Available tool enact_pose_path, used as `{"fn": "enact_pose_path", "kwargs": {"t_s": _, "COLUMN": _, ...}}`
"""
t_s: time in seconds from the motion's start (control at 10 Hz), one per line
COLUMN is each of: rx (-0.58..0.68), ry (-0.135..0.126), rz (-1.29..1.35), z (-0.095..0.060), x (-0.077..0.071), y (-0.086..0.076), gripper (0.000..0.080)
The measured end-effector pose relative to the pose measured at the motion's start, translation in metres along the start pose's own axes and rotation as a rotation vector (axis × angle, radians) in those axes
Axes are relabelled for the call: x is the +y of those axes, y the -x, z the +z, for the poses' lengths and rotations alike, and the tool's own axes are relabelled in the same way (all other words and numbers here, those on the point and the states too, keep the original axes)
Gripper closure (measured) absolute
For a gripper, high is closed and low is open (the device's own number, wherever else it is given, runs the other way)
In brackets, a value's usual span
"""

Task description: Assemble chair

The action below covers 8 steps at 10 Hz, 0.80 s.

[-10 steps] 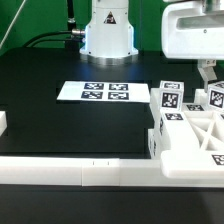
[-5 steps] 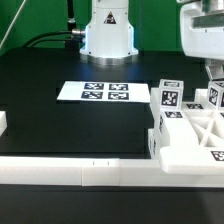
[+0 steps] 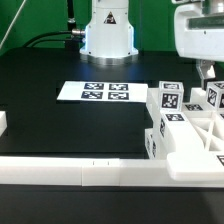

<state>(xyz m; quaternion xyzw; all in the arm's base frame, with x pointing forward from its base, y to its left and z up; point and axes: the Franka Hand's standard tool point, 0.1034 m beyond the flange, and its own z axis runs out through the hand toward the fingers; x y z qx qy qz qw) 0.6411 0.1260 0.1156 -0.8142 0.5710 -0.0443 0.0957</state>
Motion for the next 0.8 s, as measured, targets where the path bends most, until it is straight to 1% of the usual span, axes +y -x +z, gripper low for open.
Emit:
{"fn": "enact_pose_path", "kwargs": {"t_s": 0.1, "rx": 0.0, "ry": 0.001, "rz": -0.046, "z": 0.0003, "x": 0.0002, "y": 0.0, "gripper": 0.0175}}
{"fn": "enact_pose_path", "kwargs": {"t_s": 0.2, "rx": 0.0, "ry": 0.001, "rz": -0.141, "z": 0.0004, "x": 0.0003, "y": -0.0001, "gripper": 0.0154}}
{"fn": "enact_pose_path", "kwargs": {"t_s": 0.3, "rx": -0.001, "ry": 0.003, "rz": -0.22, "z": 0.0005, "x": 0.0006, "y": -0.0001, "gripper": 0.0154}}
{"fn": "enact_pose_path", "kwargs": {"t_s": 0.4, "rx": -0.008, "ry": 0.019, "rz": -0.329, "z": -0.0001, "x": 0.0015, "y": 0.0002, "gripper": 0.0154}}
{"fn": "enact_pose_path", "kwargs": {"t_s": 0.5, "rx": -0.009, "ry": 0.024, "rz": -0.435, "z": -0.0022, "x": -0.0002, "y": -0.0002, "gripper": 0.0151}}
{"fn": "enact_pose_path", "kwargs": {"t_s": 0.8, "rx": -0.011, "ry": 0.022, "rz": -0.457, "z": -0.0014, "x": -0.0002, "y": 0.0002, "gripper": 0.0151}}
